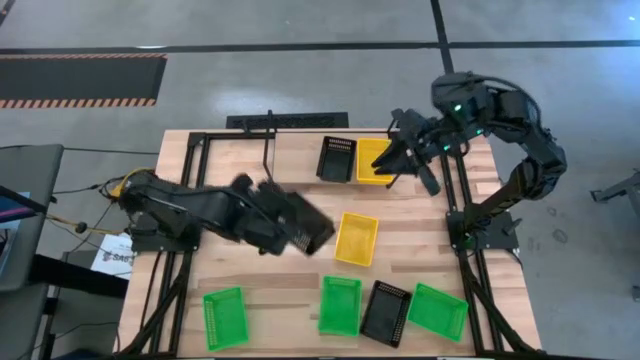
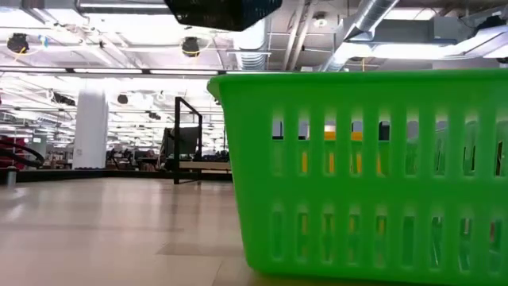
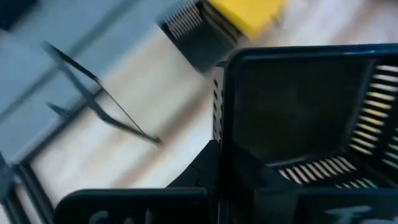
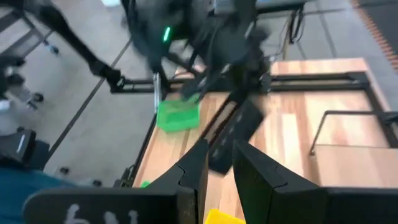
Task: Stack baskets on shelf by color
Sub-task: Stack the left black bin on top of the black bin
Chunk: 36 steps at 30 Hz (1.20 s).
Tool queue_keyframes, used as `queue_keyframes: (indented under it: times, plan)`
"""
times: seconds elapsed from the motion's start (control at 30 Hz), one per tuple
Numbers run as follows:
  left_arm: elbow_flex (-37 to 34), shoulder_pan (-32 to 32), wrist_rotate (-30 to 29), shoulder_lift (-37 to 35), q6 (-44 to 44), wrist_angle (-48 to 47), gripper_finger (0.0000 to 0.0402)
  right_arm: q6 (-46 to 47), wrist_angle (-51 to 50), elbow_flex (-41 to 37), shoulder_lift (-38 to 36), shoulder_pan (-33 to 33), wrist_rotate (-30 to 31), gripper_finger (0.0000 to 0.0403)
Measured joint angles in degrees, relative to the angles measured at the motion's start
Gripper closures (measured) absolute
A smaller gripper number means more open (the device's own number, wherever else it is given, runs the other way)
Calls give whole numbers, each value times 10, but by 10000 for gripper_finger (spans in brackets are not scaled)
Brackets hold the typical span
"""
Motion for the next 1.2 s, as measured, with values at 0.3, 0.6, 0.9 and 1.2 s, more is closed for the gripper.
queue_keyframes:
  times: [0.3,0.6,0.9,1.2]
  plan:
    - [-1,58,3,-37,45,-1,401,-13,1,-18,59,45,102,305]
    - [-20,93,61,-29,98,6,401,-47,-45,-18,183,62,285,305]
    - [-25,109,78,-29,145,2,401,-55,-37,-18,248,69,306,305]
    - [-25,158,82,-29,176,7,401,-74,-76,36,218,80,331,305]
